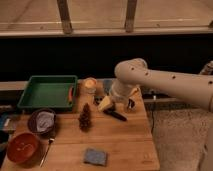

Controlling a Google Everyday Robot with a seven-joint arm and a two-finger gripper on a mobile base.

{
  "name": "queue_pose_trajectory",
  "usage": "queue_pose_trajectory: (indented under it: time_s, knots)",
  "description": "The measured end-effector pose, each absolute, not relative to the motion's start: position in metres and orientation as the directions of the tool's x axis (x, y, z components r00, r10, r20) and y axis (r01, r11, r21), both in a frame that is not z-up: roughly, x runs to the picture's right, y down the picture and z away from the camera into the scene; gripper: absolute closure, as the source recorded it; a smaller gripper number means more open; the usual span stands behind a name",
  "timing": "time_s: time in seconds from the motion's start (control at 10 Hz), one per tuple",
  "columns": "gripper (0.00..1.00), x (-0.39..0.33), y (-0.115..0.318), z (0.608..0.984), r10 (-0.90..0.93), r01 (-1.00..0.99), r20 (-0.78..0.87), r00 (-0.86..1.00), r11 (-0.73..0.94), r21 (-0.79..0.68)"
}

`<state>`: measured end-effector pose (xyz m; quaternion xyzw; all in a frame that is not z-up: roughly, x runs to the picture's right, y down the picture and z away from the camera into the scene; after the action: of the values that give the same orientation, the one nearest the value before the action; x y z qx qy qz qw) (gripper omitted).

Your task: Place grapes in tray

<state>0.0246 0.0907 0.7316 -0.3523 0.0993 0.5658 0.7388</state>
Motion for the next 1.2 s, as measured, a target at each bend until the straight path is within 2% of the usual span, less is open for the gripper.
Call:
queue_pose_trajectory:
  time_s: [0.4, 0.9, 1.2]
  knots:
    - [0.2, -0.048, 0.076, 0.752, 0.717, -0.831, -0.497, 0.489, 0.209, -0.516]
    - [0.2, -0.047, 0.079, 0.755, 0.703, -0.826, -0.504, 0.501, 0.214, -0.522]
    - [0.2, -0.082, 0.093, 0.768, 0.656, -0.786, -0.501, 0.564, 0.243, -0.568]
